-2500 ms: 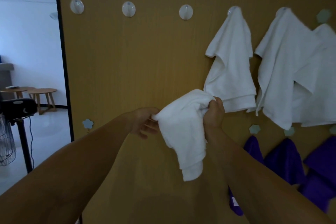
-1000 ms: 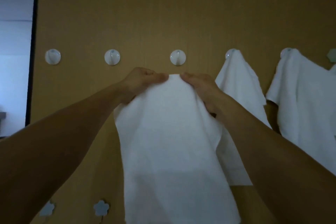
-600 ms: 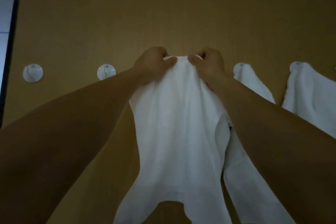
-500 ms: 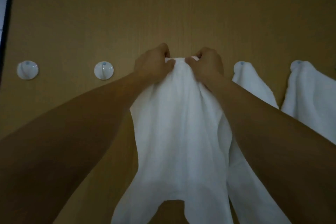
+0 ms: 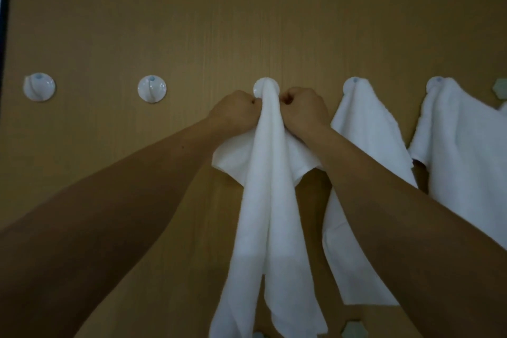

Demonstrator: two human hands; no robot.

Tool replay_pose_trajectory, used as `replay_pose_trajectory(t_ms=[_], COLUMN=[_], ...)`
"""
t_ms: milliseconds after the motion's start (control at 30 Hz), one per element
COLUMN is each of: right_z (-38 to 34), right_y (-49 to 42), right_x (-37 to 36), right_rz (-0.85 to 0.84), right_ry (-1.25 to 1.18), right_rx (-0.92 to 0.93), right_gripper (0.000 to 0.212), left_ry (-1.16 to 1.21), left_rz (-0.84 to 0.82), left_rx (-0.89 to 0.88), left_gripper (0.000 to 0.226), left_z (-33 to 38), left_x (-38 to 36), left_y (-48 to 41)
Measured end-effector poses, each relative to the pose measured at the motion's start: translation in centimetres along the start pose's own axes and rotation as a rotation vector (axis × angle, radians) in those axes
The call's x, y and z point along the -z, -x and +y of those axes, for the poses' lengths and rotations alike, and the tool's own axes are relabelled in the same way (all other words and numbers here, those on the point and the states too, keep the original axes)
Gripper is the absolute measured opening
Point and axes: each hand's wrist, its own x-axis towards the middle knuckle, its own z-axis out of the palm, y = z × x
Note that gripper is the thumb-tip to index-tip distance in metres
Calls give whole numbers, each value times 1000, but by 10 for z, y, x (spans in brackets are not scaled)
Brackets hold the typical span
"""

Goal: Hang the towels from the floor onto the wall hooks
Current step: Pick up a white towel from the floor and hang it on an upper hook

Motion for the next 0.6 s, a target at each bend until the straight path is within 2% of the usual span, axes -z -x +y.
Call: replay_pose_trajectory(t_ms=[67, 100, 133, 233, 333, 467, 600], right_z=[1, 1, 2, 0, -1, 0, 4], right_y=[5, 9, 13, 34, 55, 74, 95], right_x=[2, 3, 3, -2, -10, -20, -22], right_rz=[38, 72, 104, 95, 24, -7, -41], right_ry=[73, 88, 73, -144, -224, -294, -308], right_rx=[26, 52, 76, 71, 62, -5, -75], right_gripper=[17, 21, 26, 34, 38, 36, 43], left_ry=[-119, -178, -199, 23, 295, 212, 134], left_rz=[187, 284, 336, 293, 192, 138, 143], left_rx=[-33, -70, -111, -214, -132, -135, -165], left_gripper=[27, 25, 33, 26, 35, 34, 39], left_z=[1, 1, 1, 3, 3, -9, -23], left_x=[1, 1, 1, -5, -18, -33, -33], left_y=[3, 5, 7, 17, 39, 65, 85])
